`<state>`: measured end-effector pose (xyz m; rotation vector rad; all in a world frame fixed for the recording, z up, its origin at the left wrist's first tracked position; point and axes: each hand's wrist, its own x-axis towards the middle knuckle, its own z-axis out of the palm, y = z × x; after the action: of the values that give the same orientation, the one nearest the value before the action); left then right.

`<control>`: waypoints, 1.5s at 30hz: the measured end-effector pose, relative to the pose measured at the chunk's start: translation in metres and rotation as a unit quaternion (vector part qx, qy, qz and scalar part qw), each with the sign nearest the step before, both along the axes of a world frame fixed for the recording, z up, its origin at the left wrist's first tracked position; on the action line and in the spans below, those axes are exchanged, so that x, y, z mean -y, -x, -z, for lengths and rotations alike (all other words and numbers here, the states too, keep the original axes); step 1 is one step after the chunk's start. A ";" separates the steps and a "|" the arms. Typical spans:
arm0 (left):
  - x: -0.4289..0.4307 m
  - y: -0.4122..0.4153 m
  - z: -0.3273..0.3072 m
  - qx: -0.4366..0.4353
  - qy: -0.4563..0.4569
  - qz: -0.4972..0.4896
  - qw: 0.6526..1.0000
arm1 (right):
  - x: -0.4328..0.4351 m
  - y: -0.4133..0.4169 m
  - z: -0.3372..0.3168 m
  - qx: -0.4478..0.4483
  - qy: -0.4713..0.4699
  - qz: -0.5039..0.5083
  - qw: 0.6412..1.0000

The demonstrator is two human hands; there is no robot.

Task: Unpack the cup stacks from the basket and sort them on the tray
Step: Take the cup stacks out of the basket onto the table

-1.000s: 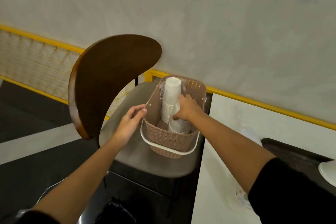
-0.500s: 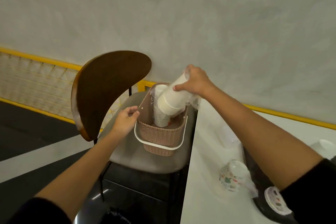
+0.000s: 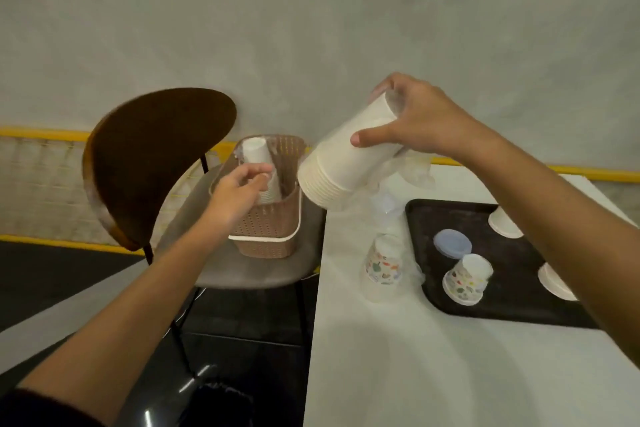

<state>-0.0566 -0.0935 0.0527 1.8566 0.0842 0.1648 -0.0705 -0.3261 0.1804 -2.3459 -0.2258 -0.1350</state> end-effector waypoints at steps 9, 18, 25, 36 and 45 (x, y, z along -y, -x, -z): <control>0.056 0.038 0.038 -0.046 0.011 0.146 0.988 | 0.037 0.074 0.082 -0.099 0.076 -0.042 0.991; 0.078 0.062 0.082 -0.105 0.014 0.190 0.976 | 0.033 0.091 0.169 -0.131 0.254 -0.079 0.955; 0.069 0.068 0.086 -0.107 0.009 0.189 0.976 | 0.029 0.097 0.196 -0.132 0.313 -0.090 0.936; 0.024 0.052 0.071 -0.090 0.035 0.133 0.986 | 0.019 0.073 0.146 -0.113 0.290 -0.095 0.946; -0.034 0.022 0.041 -0.037 -0.014 0.064 0.997 | -0.033 -0.002 0.103 -0.073 0.128 -0.106 0.983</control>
<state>-0.0789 -0.0591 0.0113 1.8896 0.0138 0.0087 -0.0688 -0.2933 0.0774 -2.5537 -0.4418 0.1797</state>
